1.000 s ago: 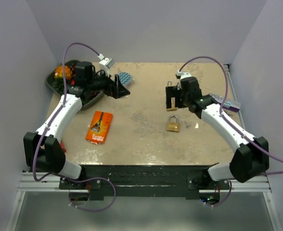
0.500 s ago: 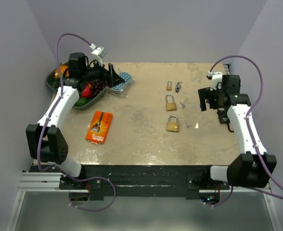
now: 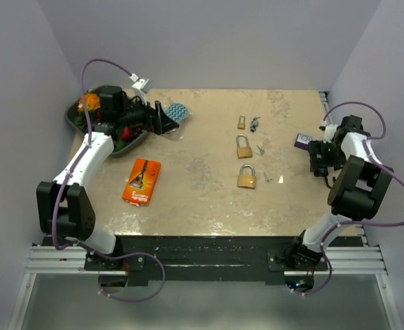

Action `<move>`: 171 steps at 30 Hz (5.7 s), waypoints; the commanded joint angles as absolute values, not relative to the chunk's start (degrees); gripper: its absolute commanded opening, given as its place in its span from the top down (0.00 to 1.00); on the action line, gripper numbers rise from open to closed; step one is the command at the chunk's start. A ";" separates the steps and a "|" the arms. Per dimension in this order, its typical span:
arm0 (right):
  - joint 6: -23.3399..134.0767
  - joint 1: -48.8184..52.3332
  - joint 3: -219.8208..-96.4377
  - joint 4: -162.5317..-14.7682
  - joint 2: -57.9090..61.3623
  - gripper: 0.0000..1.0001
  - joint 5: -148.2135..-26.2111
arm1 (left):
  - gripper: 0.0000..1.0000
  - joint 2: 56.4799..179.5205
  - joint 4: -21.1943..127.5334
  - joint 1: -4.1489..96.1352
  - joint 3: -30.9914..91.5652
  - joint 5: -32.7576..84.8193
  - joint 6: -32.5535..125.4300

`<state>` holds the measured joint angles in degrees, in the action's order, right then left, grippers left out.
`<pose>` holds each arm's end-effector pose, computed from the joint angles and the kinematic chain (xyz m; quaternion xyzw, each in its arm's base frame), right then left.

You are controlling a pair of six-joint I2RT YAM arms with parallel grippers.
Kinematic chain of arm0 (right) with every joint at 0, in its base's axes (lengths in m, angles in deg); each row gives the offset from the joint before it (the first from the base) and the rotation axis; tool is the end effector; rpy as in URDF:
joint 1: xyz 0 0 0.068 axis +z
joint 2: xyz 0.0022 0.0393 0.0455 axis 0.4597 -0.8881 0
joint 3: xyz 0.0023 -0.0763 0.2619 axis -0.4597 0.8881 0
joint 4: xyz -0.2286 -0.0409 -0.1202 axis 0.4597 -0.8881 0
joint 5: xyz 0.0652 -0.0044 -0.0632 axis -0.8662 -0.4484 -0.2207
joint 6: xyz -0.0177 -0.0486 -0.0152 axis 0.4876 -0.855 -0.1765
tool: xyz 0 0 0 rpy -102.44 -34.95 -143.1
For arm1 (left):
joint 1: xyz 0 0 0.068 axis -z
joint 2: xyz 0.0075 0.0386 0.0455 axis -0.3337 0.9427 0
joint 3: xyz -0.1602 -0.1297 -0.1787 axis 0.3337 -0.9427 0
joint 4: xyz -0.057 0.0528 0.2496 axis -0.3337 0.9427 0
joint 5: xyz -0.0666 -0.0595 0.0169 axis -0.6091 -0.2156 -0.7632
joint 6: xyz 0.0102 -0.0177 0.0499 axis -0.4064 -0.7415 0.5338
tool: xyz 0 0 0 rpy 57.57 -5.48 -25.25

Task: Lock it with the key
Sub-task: Pick up the lock from the center of the board, then lock the lock.

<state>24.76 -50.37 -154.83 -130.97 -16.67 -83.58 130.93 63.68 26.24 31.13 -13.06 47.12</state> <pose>0.3198 -0.1331 0.2126 -0.0128 0.9842 -0.0371 0.1725 0.3486 -0.0676 0.3310 0.1916 0.7744 -0.4090 0.4431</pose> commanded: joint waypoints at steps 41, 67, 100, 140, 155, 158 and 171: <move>34.92 -50.92 -154.12 -126.99 -13.88 1.00 -95.47 | 0.09 122.31 51.50 26.00 21.58 -13.70 42.46; 85.37 -26.94 -167.48 -106.61 1.07 1.00 -103.31 | 0.12 122.84 32.53 45.41 18.76 -3.78 30.78; 97.51 -6.28 -173.20 -103.78 -5.79 1.00 -94.87 | 0.57 135.32 28.65 57.90 22.37 19.44 29.10; 46.58 -13.83 -166.43 -106.66 4.94 0.01 -125.18 | 1.00 121.16 87.15 45.33 34.48 -21.33 80.66; -2.24 -8.22 -171.26 -146.85 3.97 0.01 -133.18 | 1.00 125.21 104.05 45.51 40.38 -24.51 104.69; -1.55 -5.67 -171.35 -147.38 2.83 0.01 -133.36 | 1.00 126.00 103.53 45.77 41.26 -25.21 104.16; 6.19 5.06 -168.02 -136.84 0.54 0.13 -124.76 | 1.00 126.97 99.75 46.83 42.14 -27.05 97.31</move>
<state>3.45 2.85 -169.65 -142.71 -2.14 -127.95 127.24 105.36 46.63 38.26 -20.95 99.10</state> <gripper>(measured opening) 0.900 0.118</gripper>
